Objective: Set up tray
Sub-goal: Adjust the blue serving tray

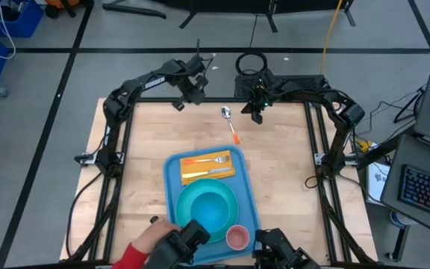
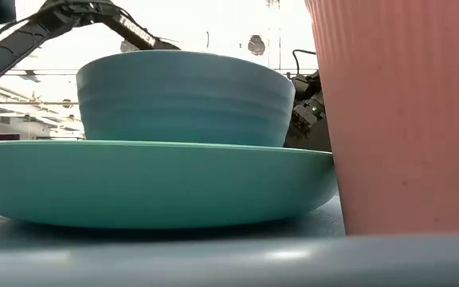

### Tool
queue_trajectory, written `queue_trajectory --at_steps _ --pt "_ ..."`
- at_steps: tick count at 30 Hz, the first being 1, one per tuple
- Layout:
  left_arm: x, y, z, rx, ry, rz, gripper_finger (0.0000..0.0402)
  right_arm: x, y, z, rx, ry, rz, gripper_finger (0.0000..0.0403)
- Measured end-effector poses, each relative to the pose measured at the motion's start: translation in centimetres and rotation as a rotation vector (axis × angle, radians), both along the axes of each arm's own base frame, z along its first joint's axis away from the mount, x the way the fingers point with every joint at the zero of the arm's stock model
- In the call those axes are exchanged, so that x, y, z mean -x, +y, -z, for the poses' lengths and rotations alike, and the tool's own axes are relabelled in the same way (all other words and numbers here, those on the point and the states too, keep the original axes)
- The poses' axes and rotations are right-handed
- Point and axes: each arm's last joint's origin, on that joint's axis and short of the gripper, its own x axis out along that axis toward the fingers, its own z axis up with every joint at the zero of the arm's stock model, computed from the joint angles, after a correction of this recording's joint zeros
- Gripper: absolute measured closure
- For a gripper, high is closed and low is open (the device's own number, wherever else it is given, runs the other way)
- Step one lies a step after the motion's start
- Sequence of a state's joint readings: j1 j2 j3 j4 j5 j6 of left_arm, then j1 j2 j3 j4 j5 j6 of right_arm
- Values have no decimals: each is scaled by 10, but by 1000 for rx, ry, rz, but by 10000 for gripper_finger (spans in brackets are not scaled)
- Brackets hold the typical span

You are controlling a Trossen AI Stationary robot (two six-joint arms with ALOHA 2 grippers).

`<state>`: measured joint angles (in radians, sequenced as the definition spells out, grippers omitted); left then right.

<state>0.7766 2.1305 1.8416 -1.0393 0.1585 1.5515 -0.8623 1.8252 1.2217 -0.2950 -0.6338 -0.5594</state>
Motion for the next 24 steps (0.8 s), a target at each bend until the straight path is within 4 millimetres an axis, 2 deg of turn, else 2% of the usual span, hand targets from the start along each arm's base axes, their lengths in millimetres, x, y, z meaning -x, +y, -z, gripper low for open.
queue_trajectory --at_steps 5,10,12,14,17,20,24 --pt "-13 -4 31 2 108 31 400 0 0 0 -17 2 14 403" --pt "-15 -4 40 10 145 -50 399 1 1 1 -49 9 30 403" --pt "-8 -2 32 35 136 -162 398 2 2 2 -82 27 53 403" --pt "-1 0 19 129 65 -379 397 5 6 4 -133 68 61 403" --pt "12 0 3 361 -6 -673 399 12 14 11 -244 161 81 403" --pt "16 1 -7 587 -73 -913 397 18 24 20 -300 195 103 403" --pt "9 -12 -15 727 -96 -903 399 30 49 28 -337 219 187 403"
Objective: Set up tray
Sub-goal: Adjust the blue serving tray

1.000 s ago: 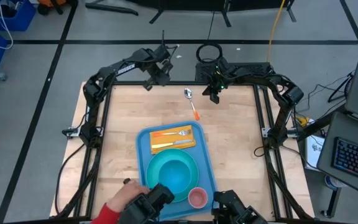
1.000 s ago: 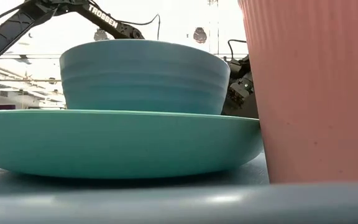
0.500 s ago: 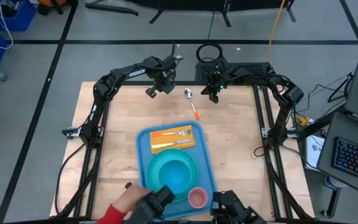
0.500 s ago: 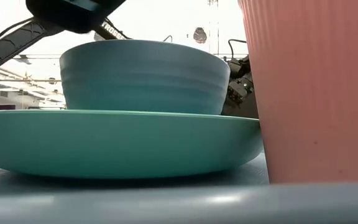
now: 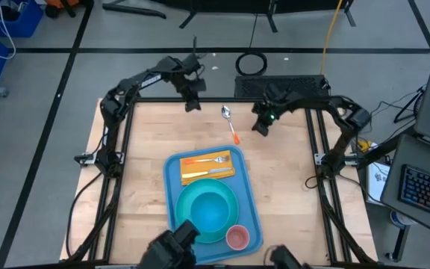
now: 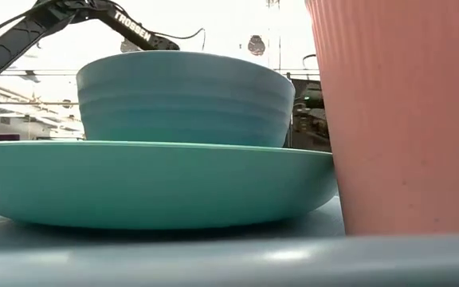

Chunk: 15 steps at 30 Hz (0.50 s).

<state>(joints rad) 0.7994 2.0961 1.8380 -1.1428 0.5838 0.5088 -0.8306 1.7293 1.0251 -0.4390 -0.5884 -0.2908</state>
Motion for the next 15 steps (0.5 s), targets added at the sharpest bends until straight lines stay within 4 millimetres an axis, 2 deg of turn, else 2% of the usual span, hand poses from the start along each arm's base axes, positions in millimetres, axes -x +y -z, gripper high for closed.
queue_trajectory --at_steps 4,8,15 --pt "-20 -30 1 43 -34 111 398 23 38 6 6 -2 59 403" --pt "-43 -70 -1 87 -84 232 399 42 79 5 -12 -33 55 403" --pt "-70 -156 -8 56 -75 336 400 51 140 9 -74 -98 1 403"
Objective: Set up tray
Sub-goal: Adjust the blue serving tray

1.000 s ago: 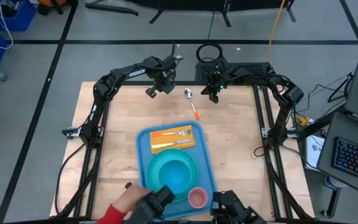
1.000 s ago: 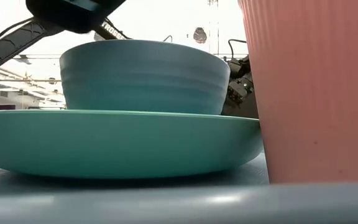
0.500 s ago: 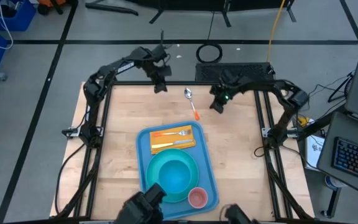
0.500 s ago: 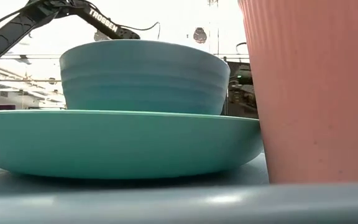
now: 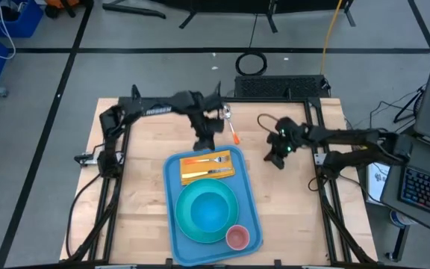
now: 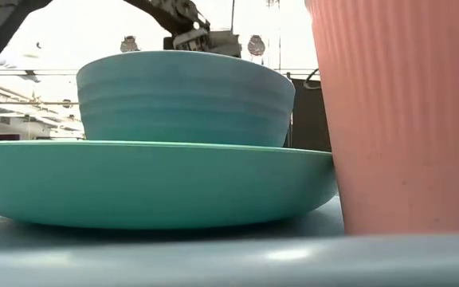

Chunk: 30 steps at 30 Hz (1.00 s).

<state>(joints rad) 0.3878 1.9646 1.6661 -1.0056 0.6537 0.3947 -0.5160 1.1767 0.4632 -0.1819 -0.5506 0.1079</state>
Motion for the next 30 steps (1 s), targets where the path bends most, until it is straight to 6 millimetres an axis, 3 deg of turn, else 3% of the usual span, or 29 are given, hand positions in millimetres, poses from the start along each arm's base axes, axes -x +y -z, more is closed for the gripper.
queue_trajectory --at_steps 5,12,22,30 --pt "-3 -48 -13 -84 -36 -27 398 3 35 16 -51 36 -38 403" --pt "17 -92 -24 -137 -129 -96 398 2 72 29 -64 24 -74 403" --pt "42 -126 -20 -172 -250 -163 399 -7 100 36 -94 8 -95 403" --pt "49 -135 -10 -186 -243 -187 398 -25 116 49 -125 7 -136 403"
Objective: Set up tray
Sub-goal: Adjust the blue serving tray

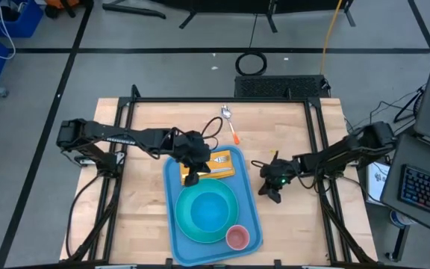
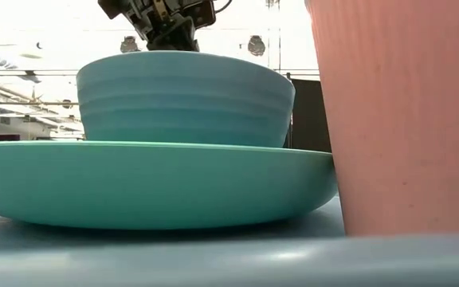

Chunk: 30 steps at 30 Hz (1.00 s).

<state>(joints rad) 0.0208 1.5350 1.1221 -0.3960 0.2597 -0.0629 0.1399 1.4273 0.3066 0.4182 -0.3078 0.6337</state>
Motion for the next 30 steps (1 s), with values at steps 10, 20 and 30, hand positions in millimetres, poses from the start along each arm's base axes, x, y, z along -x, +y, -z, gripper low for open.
queue_trajectory --at_steps 10,20,30 --pt "-2 0 -2 3 -26 -4 398 -27 8 -3 -16 -26 -84 403" --pt "-3 -1 -3 1 -43 -1 394 -33 9 -8 -11 -43 -98 403" --pt "-3 -7 -4 -1 -50 17 392 -39 10 -5 -3 -70 -105 403"
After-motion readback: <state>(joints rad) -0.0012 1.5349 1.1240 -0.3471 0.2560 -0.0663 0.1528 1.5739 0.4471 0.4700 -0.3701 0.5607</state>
